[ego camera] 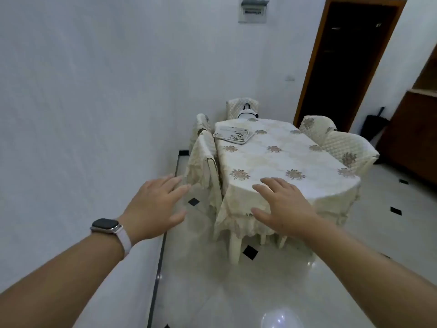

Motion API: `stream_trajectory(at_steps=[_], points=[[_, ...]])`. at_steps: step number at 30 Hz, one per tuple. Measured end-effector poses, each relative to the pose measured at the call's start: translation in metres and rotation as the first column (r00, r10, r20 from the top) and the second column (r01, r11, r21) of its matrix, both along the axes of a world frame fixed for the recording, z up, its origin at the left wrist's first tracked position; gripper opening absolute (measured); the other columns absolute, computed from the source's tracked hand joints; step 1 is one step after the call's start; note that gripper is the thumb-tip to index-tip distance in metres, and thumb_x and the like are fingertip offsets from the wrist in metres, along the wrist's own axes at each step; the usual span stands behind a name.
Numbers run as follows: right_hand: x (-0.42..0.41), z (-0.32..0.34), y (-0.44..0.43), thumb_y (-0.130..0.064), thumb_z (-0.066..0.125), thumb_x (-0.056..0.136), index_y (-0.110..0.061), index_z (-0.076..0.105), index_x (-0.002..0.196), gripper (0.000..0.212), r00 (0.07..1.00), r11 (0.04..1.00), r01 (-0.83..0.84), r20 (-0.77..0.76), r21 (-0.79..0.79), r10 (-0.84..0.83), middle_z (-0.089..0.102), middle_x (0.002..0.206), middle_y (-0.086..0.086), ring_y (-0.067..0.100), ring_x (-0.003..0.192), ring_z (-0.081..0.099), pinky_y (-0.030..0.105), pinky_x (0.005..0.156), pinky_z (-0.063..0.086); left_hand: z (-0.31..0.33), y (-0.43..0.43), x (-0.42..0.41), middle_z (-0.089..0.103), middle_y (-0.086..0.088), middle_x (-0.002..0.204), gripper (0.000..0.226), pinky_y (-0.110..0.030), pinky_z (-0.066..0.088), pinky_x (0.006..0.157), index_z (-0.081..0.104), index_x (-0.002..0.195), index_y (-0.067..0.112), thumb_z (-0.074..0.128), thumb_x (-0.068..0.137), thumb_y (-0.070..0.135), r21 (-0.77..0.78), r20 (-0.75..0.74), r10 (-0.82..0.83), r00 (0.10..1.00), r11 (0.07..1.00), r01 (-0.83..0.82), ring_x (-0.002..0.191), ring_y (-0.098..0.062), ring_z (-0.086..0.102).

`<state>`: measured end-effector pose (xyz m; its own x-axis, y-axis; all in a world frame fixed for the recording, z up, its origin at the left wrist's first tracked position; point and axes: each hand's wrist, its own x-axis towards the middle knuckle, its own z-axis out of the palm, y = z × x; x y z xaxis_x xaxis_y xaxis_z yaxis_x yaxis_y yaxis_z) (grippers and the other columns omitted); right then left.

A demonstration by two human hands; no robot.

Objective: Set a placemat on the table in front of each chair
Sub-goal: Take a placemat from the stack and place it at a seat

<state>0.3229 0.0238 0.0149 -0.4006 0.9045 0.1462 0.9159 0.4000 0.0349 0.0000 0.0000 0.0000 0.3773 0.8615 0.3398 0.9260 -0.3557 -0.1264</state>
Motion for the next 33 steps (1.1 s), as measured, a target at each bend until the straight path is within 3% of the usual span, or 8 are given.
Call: stream_trajectory(at_steps=[9,22,24,33], points=[[-0.081,0.011,0.126,-0.060,0.039,0.093,-0.031,0.030,0.150,0.064,1.000,1.000,-0.010,-0.014,0.013,0.010,0.028,0.158,-0.001,0.022,0.145,0.022,0.041,0.117,0.022,-0.002,0.136,-0.065,0.063,-0.011,0.130,0.062,-0.051,0.047,0.096,0.063,0.127,0.019,0.044,0.079,0.055,-0.022,0.041,0.028,0.999,0.999,-0.027,0.120,-0.032,0.058],[-0.126,-0.001,0.268,-0.059,0.042,0.090,-0.029,0.039,0.144,0.062,0.996,0.999,0.010,-0.092,-0.037,-0.013,0.039,0.152,-0.001,0.023,0.140,0.033,0.041,0.111,0.032,-0.025,0.257,-0.124,0.064,-0.008,0.129,0.060,-0.055,0.041,0.099,0.064,0.124,0.020,0.044,0.079,0.054,-0.086,0.026,0.112,0.993,0.990,-0.109,0.119,-0.028,0.058],[-0.129,-0.010,0.298,-0.064,0.034,0.086,-0.029,0.039,0.144,0.068,0.995,0.998,0.012,-0.100,-0.060,-0.018,0.039,0.152,-0.001,0.023,0.139,0.034,0.041,0.110,0.034,-0.027,0.283,-0.131,0.064,-0.008,0.128,0.060,-0.054,0.041,0.099,0.064,0.124,0.020,0.044,0.078,0.054,-0.081,0.022,0.118,0.993,0.990,-0.116,0.119,-0.028,0.058],[-0.153,-0.034,0.469,-0.061,0.039,0.089,-0.028,0.037,0.147,0.066,0.993,0.996,-0.025,-0.115,-0.080,0.016,0.038,0.153,-0.003,0.022,0.140,0.033,0.041,0.111,0.034,-0.032,0.430,-0.161,0.057,-0.004,0.137,0.060,-0.052,0.035,0.106,0.057,0.131,0.026,0.042,0.082,0.057,-0.105,-0.003,0.195,0.981,0.975,-0.195,0.129,-0.026,0.050]])
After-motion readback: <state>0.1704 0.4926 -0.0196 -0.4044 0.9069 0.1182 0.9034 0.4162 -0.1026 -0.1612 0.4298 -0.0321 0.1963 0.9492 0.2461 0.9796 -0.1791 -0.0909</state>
